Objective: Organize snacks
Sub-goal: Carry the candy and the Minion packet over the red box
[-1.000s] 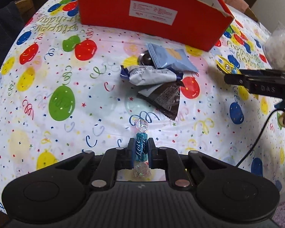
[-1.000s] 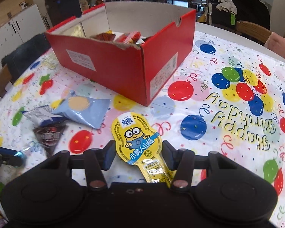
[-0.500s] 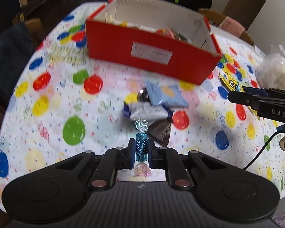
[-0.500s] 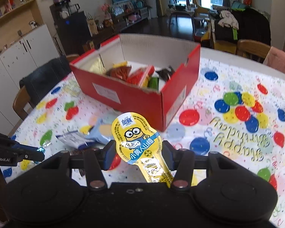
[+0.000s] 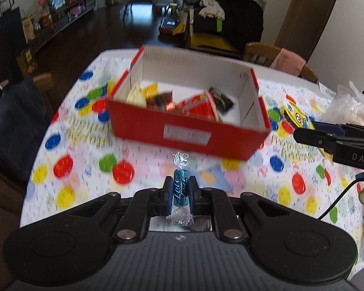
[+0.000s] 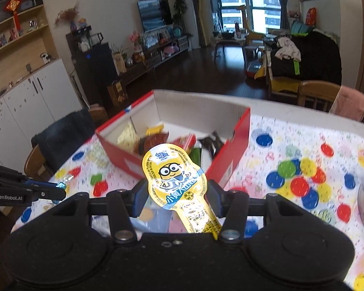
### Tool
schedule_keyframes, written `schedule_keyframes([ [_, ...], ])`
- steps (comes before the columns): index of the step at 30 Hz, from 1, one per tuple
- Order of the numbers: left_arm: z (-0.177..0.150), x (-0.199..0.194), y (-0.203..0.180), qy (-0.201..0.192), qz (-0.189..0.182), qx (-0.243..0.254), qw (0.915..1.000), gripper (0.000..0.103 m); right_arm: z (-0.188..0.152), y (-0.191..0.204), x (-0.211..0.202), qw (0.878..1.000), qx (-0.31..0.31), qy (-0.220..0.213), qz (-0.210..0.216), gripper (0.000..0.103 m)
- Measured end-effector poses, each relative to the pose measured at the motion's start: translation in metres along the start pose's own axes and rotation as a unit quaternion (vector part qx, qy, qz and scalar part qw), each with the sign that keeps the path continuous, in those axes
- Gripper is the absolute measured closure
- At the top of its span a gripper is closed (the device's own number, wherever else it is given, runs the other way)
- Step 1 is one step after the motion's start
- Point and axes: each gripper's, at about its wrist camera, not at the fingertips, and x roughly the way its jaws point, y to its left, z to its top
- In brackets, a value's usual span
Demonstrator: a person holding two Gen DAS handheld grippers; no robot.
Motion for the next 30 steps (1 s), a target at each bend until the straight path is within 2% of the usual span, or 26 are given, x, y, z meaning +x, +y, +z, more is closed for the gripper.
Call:
schedule_keyframes([
  [6, 0.038, 0.005, 0.002, -0.020, -0.007, 0.021, 0.9996, 0.091, 0.024, 0.002, 0.007, 1.000, 0.010, -0.007, -0.021, 0.052],
  [15, 0.093, 0.034, 0.016, -0.021, -0.012, 0.053, 0.9983, 0.091, 0.057, 0.006, 0.041, 0.998, 0.026, 0.006, -0.058, 0.052],
  [23, 0.139, 0.077, 0.032, 0.003, -0.006, 0.075, 0.9971, 0.091, 0.081, 0.010, 0.089, 0.994, 0.027, 0.037, -0.099, 0.052],
  [30, 0.165, 0.117, 0.038, 0.025, 0.004, 0.100, 0.9947, 0.091, 0.095, 0.016, 0.137, 0.990, 0.010, 0.070, -0.123, 0.052],
])
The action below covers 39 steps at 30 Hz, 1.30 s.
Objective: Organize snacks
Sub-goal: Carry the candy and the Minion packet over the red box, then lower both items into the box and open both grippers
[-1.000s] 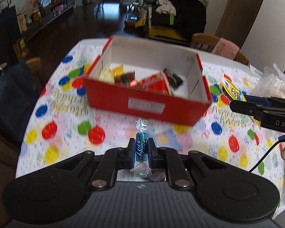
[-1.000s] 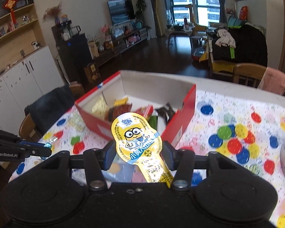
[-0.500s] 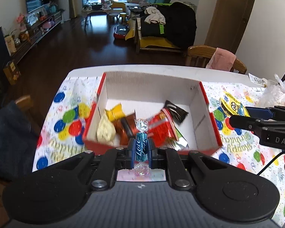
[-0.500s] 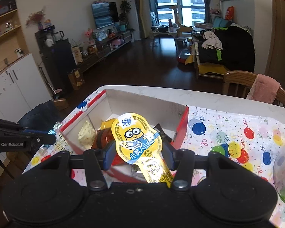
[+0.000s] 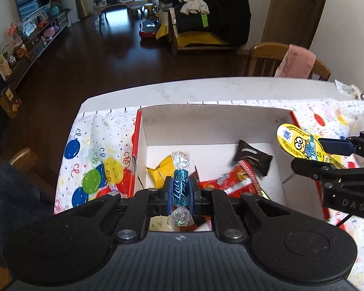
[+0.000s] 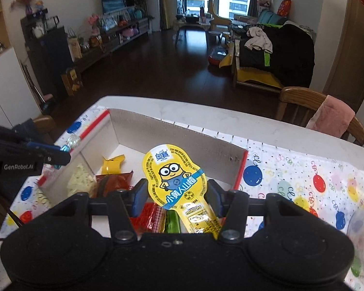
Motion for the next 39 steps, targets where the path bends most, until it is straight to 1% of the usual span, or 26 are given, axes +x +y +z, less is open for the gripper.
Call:
schedule_keyframes([
  [6, 0.016, 0.035, 0.003, 0.036, 0.008, 0.009, 0.9993, 0.091, 0.009, 0.004, 0.036, 0.999, 0.002, 0.030, -0.018, 0.052],
  [10, 0.022, 0.057, 0.002, 0.062, 0.008, 0.016, 0.9979, 0.091, 0.013, 0.006, 0.056, 0.999, 0.002, 0.049, -0.018, 0.052],
  [21, 0.031, 0.104, -0.001, 0.121, 0.007, 0.025, 0.9923, 0.091, 0.018, 0.001, 0.105, 0.994, 0.020, 0.101, -0.029, 0.052],
  [23, 0.031, 0.108, -0.002, 0.126, 0.011, 0.030, 0.9915, 0.091, 0.016, 0.002, 0.108, 0.994, 0.020, 0.104, -0.030, 0.052],
  [32, 0.032, 0.122, -0.001, 0.145, 0.007, 0.036, 0.9888, 0.091, 0.015, 0.002, 0.114, 0.993, 0.021, 0.109, -0.028, 0.052],
  [39, 0.031, 0.120, 0.001, 0.143, -0.010, 0.031, 0.9893, 0.090, 0.015, 0.003, 0.104, 0.994, 0.020, 0.100, -0.031, 0.050],
])
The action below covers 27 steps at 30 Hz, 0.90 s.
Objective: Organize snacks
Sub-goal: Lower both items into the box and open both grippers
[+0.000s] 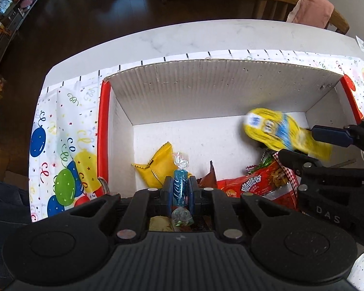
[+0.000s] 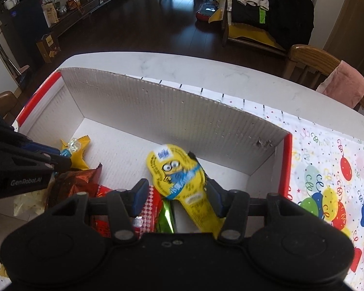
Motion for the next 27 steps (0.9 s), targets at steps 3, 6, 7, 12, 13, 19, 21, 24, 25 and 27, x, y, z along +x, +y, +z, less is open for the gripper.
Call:
schedule_keyframes([
  [3, -0.002, -0.004, 0.000, -0.003, -0.010, -0.003, 0.9999, 0.090, -0.002, 0.000, -0.009, 1.000, 0.004, -0.007, 0.001, 0.047],
  [6, -0.006, -0.010, -0.002, -0.011, -0.018, 0.000, 0.9998, 0.089, -0.005, 0.001, -0.021, 1.000, 0.008, -0.017, 0.003, 0.042],
  [7, -0.007, -0.012, -0.003, -0.013, -0.020, 0.002, 0.9997, 0.089, -0.006, 0.001, -0.026, 1.000, 0.009, -0.020, 0.004, 0.042],
  [12, -0.015, -0.028, -0.006, -0.031, -0.029, 0.005, 0.9991, 0.087, -0.013, 0.004, -0.049, 0.999, 0.020, -0.036, 0.009, 0.040],
  [13, -0.017, -0.032, -0.005, -0.035, -0.031, 0.005, 0.9989, 0.086, -0.015, 0.004, -0.054, 0.999, 0.021, -0.039, 0.009, 0.040],
  [19, -0.030, -0.057, -0.007, -0.067, -0.046, 0.012, 0.9966, 0.077, -0.029, 0.009, -0.082, 0.998, 0.035, -0.058, 0.010, 0.032],
  [21, -0.036, -0.066, -0.008, -0.079, -0.049, 0.016, 0.9956, 0.077, -0.032, 0.010, -0.092, 0.997, 0.041, -0.068, 0.013, 0.029],
  [24, -0.047, -0.080, -0.011, -0.088, -0.057, 0.020, 0.9942, 0.076, -0.039, 0.011, -0.106, 0.996, 0.048, -0.080, 0.016, 0.026],
  [25, -0.050, -0.085, -0.012, -0.092, -0.057, 0.023, 0.9939, 0.075, -0.041, 0.011, -0.111, 0.995, 0.049, -0.083, 0.016, 0.026],
  [27, -0.059, -0.094, -0.015, -0.101, -0.058, 0.027, 0.9928, 0.073, -0.046, 0.011, -0.119, 0.994, 0.050, -0.090, 0.019, 0.024],
])
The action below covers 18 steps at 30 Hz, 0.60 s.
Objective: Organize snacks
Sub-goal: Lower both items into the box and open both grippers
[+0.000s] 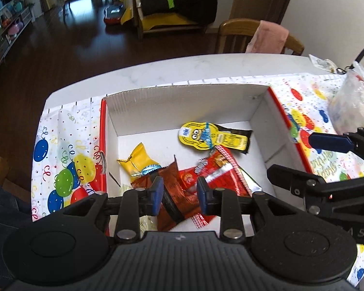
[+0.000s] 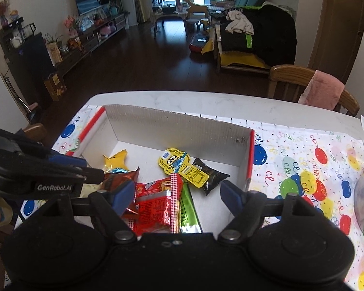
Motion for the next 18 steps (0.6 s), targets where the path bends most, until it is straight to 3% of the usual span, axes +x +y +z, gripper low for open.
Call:
schedule_keyframes([
  [7, -0.021, -0.031, -0.016, -0.025, 0.006, 0.001, 0.9997, 0.069, -0.014, -0.001, -0.030, 0.999, -0.015, -0.022, 0.027, 0.021],
  [9, -0.028, -0.040, -0.020, -0.035, 0.008, -0.001, 0.9994, 0.046, -0.019, -0.002, -0.037, 0.999, -0.017, -0.027, 0.036, 0.018],
  [11, -0.035, -0.050, -0.024, -0.050, 0.008, -0.002, 0.9987, 0.038, -0.023, -0.004, -0.046, 0.998, -0.019, -0.033, 0.044, 0.016],
  [18, -0.056, -0.076, -0.040, -0.071, 0.023, -0.012, 0.9971, 0.034, -0.039, -0.012, -0.073, 0.995, -0.027, -0.048, 0.078, 0.011],
])
